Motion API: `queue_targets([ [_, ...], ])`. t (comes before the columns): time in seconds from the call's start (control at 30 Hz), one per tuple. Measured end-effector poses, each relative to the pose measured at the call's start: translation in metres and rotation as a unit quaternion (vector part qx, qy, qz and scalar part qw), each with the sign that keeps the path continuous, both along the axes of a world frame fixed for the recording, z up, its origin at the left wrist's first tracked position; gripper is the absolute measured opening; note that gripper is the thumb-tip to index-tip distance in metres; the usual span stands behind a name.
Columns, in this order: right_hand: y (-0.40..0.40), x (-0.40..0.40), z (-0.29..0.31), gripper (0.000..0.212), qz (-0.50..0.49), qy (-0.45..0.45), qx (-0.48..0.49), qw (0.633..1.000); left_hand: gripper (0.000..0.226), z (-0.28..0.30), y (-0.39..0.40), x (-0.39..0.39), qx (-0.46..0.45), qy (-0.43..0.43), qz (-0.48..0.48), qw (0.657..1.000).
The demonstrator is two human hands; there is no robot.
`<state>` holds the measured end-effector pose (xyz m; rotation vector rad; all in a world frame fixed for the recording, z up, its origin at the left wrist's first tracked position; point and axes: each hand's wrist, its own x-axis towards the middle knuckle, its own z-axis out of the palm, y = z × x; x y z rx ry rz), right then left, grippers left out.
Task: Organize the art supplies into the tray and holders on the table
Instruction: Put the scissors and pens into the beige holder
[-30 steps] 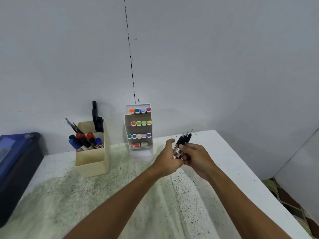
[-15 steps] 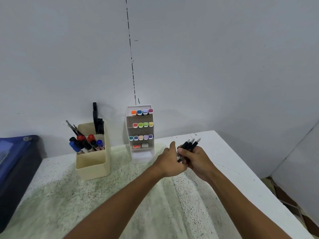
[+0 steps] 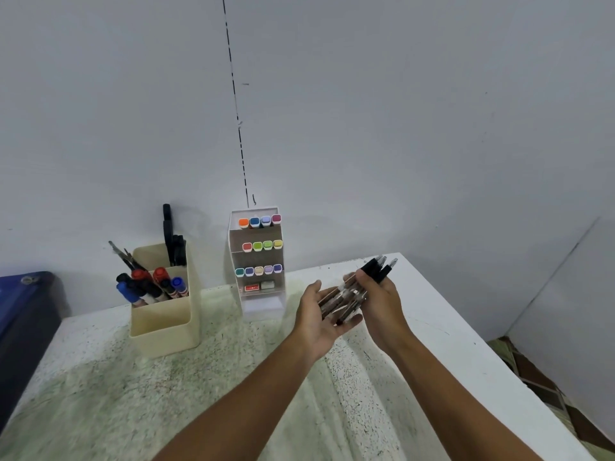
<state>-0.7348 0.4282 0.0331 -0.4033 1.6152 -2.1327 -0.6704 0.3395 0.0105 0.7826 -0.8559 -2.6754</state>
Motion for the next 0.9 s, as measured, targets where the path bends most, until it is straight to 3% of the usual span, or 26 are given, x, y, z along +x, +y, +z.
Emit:
queue_targets([
  [0.2,-0.001,0.012,0.016,0.017,-0.002,-0.050,-0.133,0.990,0.055,0.004,0.004,-0.001,0.084,0.036,0.022,0.996],
  [0.53,-0.011,0.036,0.021,0.009,0.017,-0.023,-0.120,0.992,0.069,0.008,0.001,0.022,0.079,0.027,0.051,0.995],
  [0.77,-0.045,0.075,0.009,0.013,0.131,0.032,-0.085,0.987,0.071,-0.004,-0.027,0.082,0.073,0.045,0.067,0.994],
  [0.9,-0.093,0.123,0.006,0.013,0.250,0.081,-0.052,0.964,0.062,-0.010,-0.067,0.145,0.047,0.058,0.131,0.989],
])
